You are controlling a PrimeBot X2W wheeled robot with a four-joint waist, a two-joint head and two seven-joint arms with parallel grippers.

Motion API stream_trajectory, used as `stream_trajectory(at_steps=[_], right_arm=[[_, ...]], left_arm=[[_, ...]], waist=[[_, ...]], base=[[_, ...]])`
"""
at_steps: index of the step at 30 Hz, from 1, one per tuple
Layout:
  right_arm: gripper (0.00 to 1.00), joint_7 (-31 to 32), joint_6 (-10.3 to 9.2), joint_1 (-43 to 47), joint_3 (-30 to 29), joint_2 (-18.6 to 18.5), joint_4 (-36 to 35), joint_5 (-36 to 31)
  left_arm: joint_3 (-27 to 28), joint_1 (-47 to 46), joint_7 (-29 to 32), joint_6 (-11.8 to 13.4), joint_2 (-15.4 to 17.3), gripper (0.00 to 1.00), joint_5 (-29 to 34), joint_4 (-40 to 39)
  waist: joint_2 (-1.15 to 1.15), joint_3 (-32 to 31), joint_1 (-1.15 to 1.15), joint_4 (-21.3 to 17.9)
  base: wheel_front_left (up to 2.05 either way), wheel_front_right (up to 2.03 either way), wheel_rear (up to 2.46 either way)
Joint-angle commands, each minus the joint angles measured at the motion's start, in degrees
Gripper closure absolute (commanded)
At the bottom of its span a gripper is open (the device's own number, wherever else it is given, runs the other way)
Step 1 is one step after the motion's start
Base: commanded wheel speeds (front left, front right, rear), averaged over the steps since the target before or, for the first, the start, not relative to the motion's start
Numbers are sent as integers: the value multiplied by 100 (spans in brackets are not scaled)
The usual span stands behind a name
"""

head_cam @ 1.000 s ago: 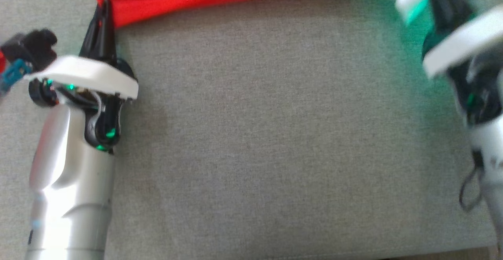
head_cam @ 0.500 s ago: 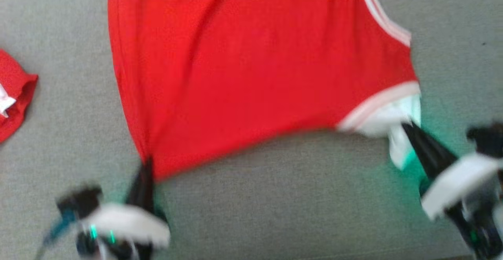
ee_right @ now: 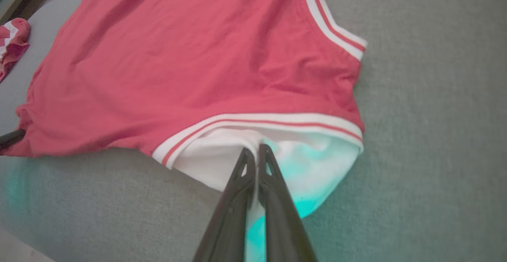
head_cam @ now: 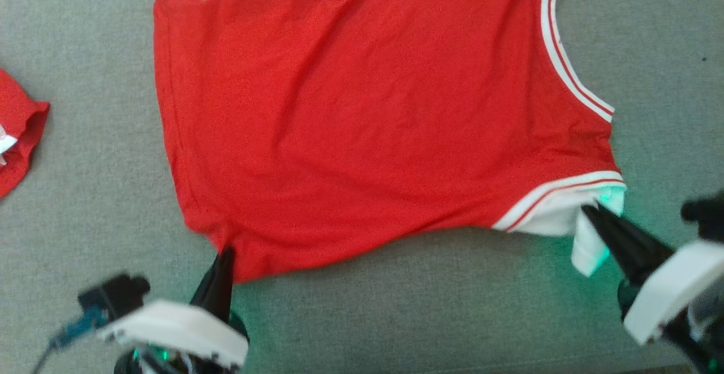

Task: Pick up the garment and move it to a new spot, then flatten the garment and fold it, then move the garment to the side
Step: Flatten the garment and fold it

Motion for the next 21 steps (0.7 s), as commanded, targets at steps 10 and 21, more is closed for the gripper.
stream_trajectory(at_steps=[10, 21], right_arm=[[100, 1926, 44, -1871, 373, -915, -233, 813], [100, 2971, 44, -3736, 1301, -1043, 745, 1177]], left_arm=[[209, -1461, 2192, 814, 694, 100, -363, -696], [424, -2720, 3693, 1856, 980, 100, -672, -502]], waist=[[0, 253, 0, 95], [0, 404, 0, 82]], base=[[0, 0, 0], [0, 0, 0]])
